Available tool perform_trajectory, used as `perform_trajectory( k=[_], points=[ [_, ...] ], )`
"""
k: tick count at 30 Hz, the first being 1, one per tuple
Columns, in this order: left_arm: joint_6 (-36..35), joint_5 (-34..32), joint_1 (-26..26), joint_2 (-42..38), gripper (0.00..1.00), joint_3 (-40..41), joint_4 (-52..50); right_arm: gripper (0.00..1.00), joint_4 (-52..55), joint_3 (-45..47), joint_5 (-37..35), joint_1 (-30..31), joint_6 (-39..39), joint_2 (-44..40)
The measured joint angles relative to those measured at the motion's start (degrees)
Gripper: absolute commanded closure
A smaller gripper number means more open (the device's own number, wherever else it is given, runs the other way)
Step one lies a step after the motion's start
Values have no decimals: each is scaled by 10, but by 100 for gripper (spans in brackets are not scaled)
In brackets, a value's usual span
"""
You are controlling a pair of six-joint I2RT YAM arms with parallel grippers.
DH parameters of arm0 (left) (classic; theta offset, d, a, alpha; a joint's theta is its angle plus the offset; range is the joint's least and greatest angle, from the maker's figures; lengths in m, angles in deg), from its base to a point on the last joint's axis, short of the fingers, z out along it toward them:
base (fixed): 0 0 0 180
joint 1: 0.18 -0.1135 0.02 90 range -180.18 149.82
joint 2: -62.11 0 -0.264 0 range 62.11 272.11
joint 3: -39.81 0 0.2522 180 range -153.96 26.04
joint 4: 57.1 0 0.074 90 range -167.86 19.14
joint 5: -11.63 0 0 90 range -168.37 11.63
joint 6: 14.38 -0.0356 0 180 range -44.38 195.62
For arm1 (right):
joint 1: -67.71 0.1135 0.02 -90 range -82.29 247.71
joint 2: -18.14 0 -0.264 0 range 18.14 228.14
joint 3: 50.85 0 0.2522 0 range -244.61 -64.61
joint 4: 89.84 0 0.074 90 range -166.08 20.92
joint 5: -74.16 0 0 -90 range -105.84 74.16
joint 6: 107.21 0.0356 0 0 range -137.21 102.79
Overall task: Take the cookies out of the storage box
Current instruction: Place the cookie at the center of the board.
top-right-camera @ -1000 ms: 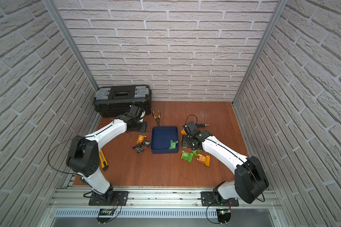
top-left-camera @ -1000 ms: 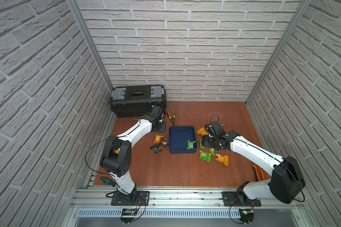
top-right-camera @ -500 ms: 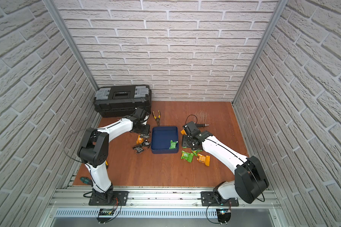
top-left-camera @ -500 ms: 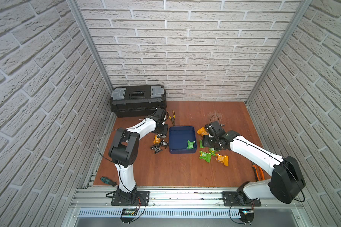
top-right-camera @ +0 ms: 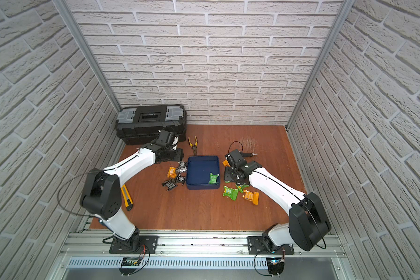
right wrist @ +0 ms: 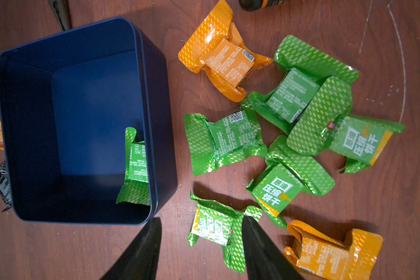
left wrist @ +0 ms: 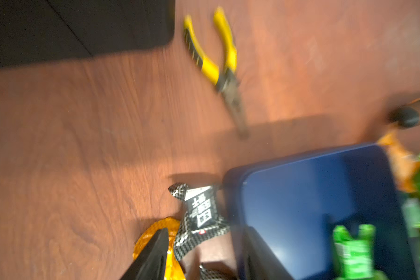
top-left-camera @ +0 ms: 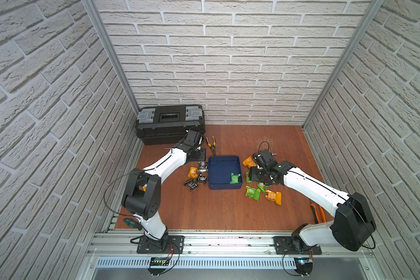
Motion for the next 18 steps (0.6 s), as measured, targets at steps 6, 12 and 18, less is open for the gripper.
perform_trajectory(
  k=[6, 12, 18],
  points=[
    [71, 28, 6, -98, 46, 94, 50, 44, 14, -59, -4, 29, -12, 42],
    [138, 43, 36, -128, 46, 180, 58, 40, 55, -147, -42, 88, -2, 107],
    [183, 62, 47, -139, 46, 211, 85, 39, 75, -212, -57, 132, 31, 181]
  ],
)
